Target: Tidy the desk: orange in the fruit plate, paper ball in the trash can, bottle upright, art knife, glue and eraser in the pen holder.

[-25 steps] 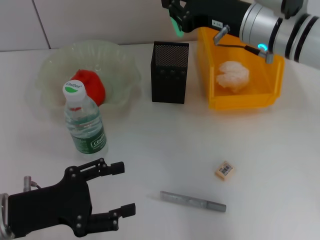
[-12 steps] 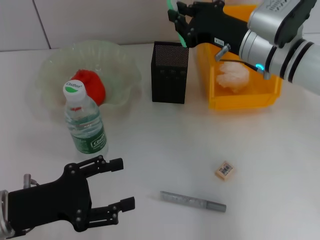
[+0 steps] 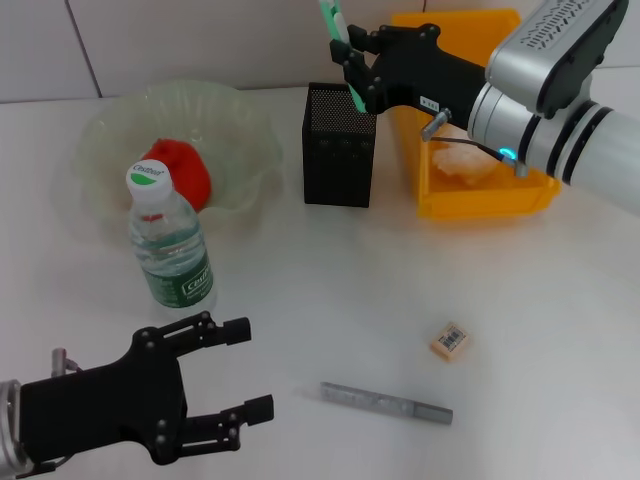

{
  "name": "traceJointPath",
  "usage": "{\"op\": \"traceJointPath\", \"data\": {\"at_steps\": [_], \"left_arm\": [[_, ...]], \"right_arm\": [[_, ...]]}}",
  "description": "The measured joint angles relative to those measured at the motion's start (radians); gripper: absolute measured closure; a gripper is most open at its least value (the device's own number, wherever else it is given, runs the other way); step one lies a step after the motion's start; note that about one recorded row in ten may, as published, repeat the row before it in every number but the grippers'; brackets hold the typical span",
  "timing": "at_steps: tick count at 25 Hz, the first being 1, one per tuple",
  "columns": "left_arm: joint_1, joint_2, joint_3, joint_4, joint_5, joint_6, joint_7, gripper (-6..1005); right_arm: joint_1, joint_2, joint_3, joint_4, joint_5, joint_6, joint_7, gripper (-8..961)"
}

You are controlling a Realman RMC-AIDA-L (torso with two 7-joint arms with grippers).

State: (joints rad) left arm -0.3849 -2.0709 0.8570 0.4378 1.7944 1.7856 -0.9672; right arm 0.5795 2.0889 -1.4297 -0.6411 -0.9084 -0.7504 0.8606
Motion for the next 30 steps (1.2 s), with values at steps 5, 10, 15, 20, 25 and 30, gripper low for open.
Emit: {"op": "traceJointPath", "data": {"at_steps": [5,10,15,20,25,30], "left_arm": [[0.000,0.000,0.000,-0.007,0.000,0.006,0.001,182],[0.002,-0.001,0.003,-0.008,0.000,0.007,0.001,182],[0.006,-0.002,0.004,-0.008,0.000,0.021,0.003,182],[0.009,-0.002,0.004,-0.008,0.002,0.033,0.004,181],[0.009,-0.002,0.004,-0.008,0.003,0.037,0.004,181],[0.011,-0.002,0.003,-0.008,0.004,0.041,0.008,181]], "right_arm": [[0.029,0.001,0.004,0.051,0.007,-0.005,-0.020,756],[0.072,0.003,0.013,0.124,0.011,-0.009,-0.036,742],[0.079,0.003,0.013,0.135,0.012,-0.017,-0.037,728],[0.081,0.001,0.008,0.137,0.013,-0.018,-0.038,714],[0.065,0.002,0.006,0.128,0.013,-0.033,-0.038,700],[0.021,-0.001,0.016,0.067,0.013,-0.085,-0.019,585]]}}
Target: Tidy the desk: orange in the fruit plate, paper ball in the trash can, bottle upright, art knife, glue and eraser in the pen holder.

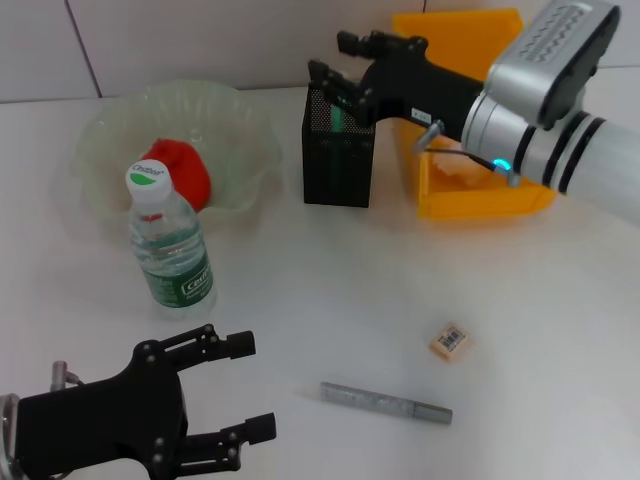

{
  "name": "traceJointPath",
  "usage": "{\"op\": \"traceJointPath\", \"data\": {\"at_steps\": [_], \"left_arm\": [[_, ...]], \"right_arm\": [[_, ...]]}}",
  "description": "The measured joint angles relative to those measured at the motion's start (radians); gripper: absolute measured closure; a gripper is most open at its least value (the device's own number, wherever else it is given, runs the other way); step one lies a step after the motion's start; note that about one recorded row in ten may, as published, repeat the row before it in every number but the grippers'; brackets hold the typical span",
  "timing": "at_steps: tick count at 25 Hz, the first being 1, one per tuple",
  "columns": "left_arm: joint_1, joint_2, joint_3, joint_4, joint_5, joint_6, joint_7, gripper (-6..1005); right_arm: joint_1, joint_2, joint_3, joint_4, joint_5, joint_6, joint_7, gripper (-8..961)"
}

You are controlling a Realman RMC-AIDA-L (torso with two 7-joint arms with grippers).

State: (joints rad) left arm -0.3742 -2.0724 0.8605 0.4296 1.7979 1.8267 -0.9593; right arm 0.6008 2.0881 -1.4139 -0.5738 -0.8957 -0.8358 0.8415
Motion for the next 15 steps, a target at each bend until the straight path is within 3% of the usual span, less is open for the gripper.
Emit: {"op": "traceJointPath", "data": {"at_steps": [4,6,7,8,11,12,13,15], "left_arm": [[0.000,0.000,0.000,0.000,0.000,0.002,0.002,181],[0.000,0.000,0.000,0.000,0.000,0.004,-0.003,181],[0.000,0.001,0.000,0.000,0.000,0.007,-0.015,181],[0.000,0.001,0.000,0.000,0.000,0.007,-0.015,181],[-0.005,0.001,-0.001,0.000,-0.002,0.012,-0.037,181],[-0.007,0.002,-0.004,0.000,-0.002,0.015,-0.038,181],[-0.007,0.002,-0.004,0.000,-0.002,0.015,-0.038,181],[-0.008,0.003,-0.006,0.000,-0.002,0.018,-0.039,181]], "right_arm": [[-0.068,-0.005,-0.006,-0.114,-0.010,-0.010,0.095,419],[-0.116,-0.021,-0.006,-0.223,-0.086,-0.028,0.249,303],[-0.155,-0.036,0.027,-0.357,-0.226,-0.086,0.456,245],[-0.155,-0.036,0.027,-0.357,-0.226,-0.086,0.456,234],[-0.164,-0.045,0.180,-0.569,-0.598,-0.300,0.864,200],[-0.126,-0.046,0.282,-0.663,-0.828,-0.504,1.053,189],[-0.126,-0.046,0.282,-0.663,-0.828,-0.504,1.053,178],[-0.075,-0.057,0.361,-0.710,-0.972,-0.693,1.155,156]]}}
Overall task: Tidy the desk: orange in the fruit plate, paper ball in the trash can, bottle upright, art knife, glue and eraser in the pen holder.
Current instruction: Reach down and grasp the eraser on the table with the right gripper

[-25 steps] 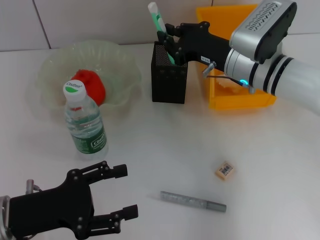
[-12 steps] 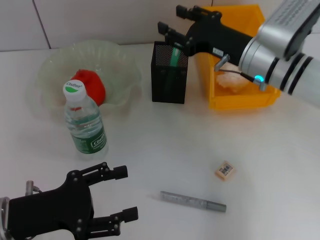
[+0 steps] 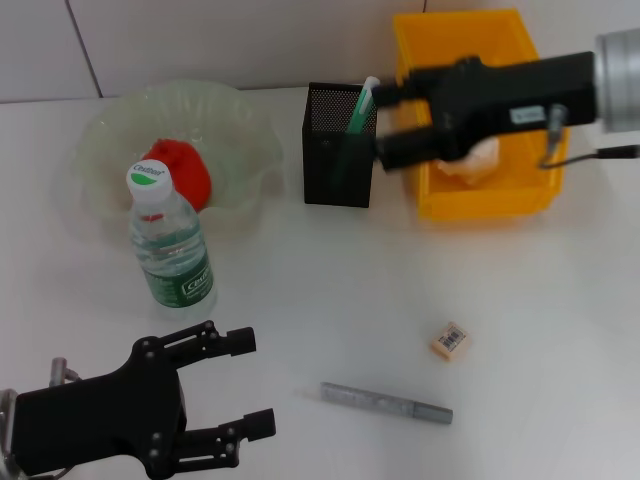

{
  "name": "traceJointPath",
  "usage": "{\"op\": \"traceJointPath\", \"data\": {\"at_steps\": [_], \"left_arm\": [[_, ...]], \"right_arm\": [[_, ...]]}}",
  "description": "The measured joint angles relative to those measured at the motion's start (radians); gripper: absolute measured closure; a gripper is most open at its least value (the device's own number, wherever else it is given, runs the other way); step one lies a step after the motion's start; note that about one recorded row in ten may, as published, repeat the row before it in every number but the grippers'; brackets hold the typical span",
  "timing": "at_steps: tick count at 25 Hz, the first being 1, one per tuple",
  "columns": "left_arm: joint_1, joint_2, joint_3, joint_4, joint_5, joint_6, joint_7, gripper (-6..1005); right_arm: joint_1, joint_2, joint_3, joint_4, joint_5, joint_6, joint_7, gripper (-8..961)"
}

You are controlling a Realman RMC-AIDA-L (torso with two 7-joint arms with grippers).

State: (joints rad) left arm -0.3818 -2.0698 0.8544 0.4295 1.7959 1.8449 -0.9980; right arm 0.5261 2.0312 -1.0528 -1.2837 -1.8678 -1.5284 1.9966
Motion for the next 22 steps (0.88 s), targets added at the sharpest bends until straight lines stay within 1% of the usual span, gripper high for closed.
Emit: {"op": "traceJointPath", "data": {"at_steps": [1,2,3,4,5,7,8,10,11,12,13,16,18,22], "left_arm": [[-0.001,0.001,-0.001,0.000,0.000,0.001,-0.004,181],[-0.002,0.001,-0.002,0.001,0.000,-0.003,-0.008,181],[-0.002,0.001,-0.002,0.001,0.000,-0.003,-0.008,181],[-0.003,0.001,-0.002,0.002,0.000,-0.006,-0.008,182],[-0.004,0.000,-0.001,0.002,-0.001,-0.015,-0.008,182],[-0.005,0.000,-0.001,0.001,-0.001,-0.019,-0.008,182],[-0.006,-0.001,0.000,0.001,-0.001,-0.021,-0.007,183],[-0.008,-0.002,0.000,0.000,-0.001,-0.022,-0.007,183],[-0.008,-0.002,-0.001,0.000,-0.001,-0.023,-0.007,183],[-0.009,-0.003,-0.001,0.000,-0.001,-0.023,-0.006,183],[-0.009,-0.003,-0.001,0.000,-0.001,-0.023,-0.006,183],[-0.008,-0.005,0.003,-0.003,-0.014,-0.023,-0.003,183],[-0.008,-0.005,0.004,-0.007,-0.019,-0.023,-0.003,183],[-0.008,-0.006,-0.001,-0.018,-0.027,-0.024,-0.003,184]], "right_arm": [[0.032,-0.012,0.030,-0.008,-0.066,-0.101,0.022,144],[0.092,-0.036,0.069,-0.015,-0.183,-0.259,0.017,133],[0.092,-0.036,0.069,-0.015,-0.183,-0.259,0.017,122],[0.118,-0.046,0.078,-0.017,-0.246,-0.323,-0.008,111],[0.142,-0.050,0.078,-0.021,-0.312,-0.375,-0.044,111],[0.178,-0.052,0.063,-0.030,-0.427,-0.418,-0.109,112],[0.194,-0.049,0.047,-0.036,-0.486,-0.429,-0.141,113],[0.207,-0.038,0.001,-0.054,-0.548,-0.433,-0.186,113],[0.208,-0.029,-0.033,-0.064,-0.570,-0.434,-0.212,114],[0.206,-0.012,-0.097,-0.081,-0.614,-0.428,-0.266,114],[0.206,-0.012,-0.097,-0.081,-0.614,-0.428,-0.266,114],[0.204,0.023,-0.178,-0.100,-0.701,-0.414,-0.329,114],[0.200,0.041,-0.229,-0.112,-0.746,-0.407,-0.366,115],[0.197,0.045,-0.278,-0.117,-0.768,-0.388,-0.431,115]]}}
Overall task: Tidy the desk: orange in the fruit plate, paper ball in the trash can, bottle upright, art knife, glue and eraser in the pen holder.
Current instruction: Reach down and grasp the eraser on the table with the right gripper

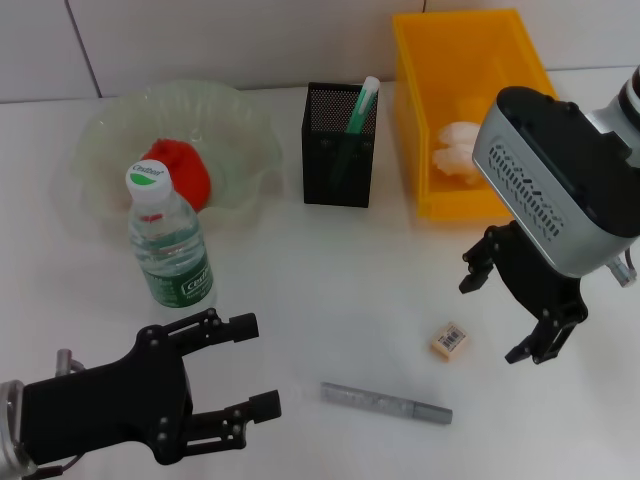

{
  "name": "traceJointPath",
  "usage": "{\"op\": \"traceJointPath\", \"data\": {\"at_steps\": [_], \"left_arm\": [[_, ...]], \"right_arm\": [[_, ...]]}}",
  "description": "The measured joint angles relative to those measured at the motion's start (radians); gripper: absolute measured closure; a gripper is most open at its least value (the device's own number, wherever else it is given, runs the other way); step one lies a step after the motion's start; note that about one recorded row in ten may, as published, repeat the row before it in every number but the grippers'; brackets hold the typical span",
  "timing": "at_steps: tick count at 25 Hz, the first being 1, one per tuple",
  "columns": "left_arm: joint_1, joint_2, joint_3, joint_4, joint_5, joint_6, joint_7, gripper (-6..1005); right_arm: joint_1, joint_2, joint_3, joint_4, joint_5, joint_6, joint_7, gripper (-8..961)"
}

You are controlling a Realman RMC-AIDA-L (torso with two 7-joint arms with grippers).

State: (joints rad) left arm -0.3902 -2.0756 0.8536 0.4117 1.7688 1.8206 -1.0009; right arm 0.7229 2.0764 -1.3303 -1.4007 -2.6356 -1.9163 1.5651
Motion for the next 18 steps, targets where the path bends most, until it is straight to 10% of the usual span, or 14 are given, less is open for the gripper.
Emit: {"op": "traceJointPath", "data": {"at_steps": [18], "left_arm": [[-0.011,0.000,-0.001,-0.023,-0.015,-0.001,0.002,185]], "right_arm": [[0.036,0.001,-0.082,0.218,-0.024,0.197,-0.262,139]]}}
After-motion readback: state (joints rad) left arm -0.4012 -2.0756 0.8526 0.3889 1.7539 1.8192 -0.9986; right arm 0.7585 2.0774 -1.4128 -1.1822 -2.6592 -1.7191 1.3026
